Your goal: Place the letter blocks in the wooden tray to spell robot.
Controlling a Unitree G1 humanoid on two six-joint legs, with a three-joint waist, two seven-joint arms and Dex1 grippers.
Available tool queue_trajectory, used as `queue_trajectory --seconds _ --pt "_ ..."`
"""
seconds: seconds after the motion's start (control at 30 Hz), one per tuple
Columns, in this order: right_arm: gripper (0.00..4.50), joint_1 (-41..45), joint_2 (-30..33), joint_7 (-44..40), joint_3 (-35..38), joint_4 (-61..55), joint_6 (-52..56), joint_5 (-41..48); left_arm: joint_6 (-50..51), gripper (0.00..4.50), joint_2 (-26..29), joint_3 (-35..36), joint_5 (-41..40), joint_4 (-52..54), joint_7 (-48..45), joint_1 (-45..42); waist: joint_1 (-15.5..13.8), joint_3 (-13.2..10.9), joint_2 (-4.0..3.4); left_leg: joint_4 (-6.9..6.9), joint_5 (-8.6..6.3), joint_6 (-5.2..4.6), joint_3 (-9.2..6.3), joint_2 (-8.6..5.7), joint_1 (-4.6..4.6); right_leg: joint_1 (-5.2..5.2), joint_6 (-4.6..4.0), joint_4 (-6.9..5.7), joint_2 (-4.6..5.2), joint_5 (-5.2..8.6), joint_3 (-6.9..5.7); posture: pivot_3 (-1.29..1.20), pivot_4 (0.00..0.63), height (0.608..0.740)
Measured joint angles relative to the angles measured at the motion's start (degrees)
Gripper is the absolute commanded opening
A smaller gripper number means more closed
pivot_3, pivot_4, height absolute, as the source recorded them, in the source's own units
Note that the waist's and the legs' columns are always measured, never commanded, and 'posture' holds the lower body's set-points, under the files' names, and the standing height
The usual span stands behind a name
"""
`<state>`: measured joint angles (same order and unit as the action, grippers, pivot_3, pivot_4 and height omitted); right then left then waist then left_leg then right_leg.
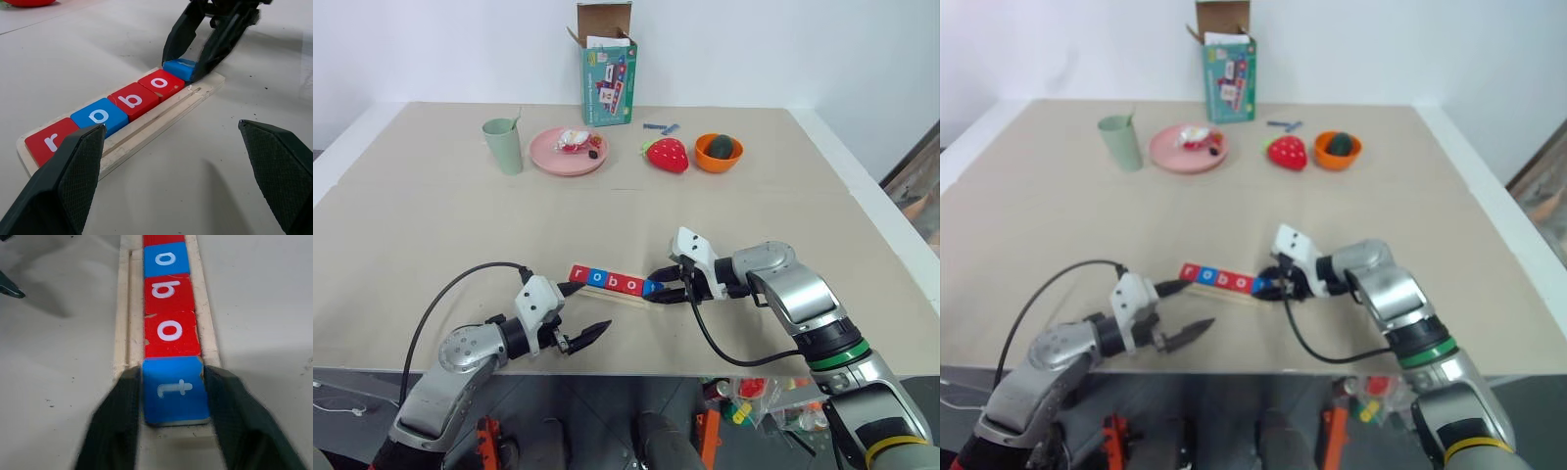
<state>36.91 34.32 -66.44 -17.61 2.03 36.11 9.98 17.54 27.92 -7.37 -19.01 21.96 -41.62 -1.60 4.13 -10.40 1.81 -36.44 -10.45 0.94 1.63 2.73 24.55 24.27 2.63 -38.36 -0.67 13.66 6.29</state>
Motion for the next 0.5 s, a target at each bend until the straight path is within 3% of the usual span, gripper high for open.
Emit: queue_trajectory --seconds 0.13,0.33,0.5 --pt "4.47 0.0 0.0 0.5 0.1 0.0 0.8 0.4 0.0 4.50 0.0 0.0 0.0 0.0 0.0 0.0 0.0 0.0 0.00 -0.04 0.01 0.00 0.00 0.00 0.00 -0.01 -0.03 0.00 0.01 -0.03 0.00 0.00 0.150 0.740" --pt "4.47 0.0 0.6 1.5 3.0 -1.5 4.2 3.3 0.0 4.50 0.0 0.8 -0.3 0.0 0.2 0.0 0.0 0.0 0.00 -0.02 0.02 0.01 0.00 0.00 0.04 0.03 -0.01 0.00 0.00 -0.02 0.00 0.00 0.150 0.740" --pt "4.47 0.1 0.9 5.5 13.3 0.3 4.0 7.1 0.2 4.50 0.2 9.6 -1.9 -4.2 3.4 -2.1 0.0 0.0 0.00 -0.02 0.02 0.01 -0.07 0.01 0.05 0.01 0.02 0.00 -0.02 -0.04 -0.09 0.00 0.150 0.740"
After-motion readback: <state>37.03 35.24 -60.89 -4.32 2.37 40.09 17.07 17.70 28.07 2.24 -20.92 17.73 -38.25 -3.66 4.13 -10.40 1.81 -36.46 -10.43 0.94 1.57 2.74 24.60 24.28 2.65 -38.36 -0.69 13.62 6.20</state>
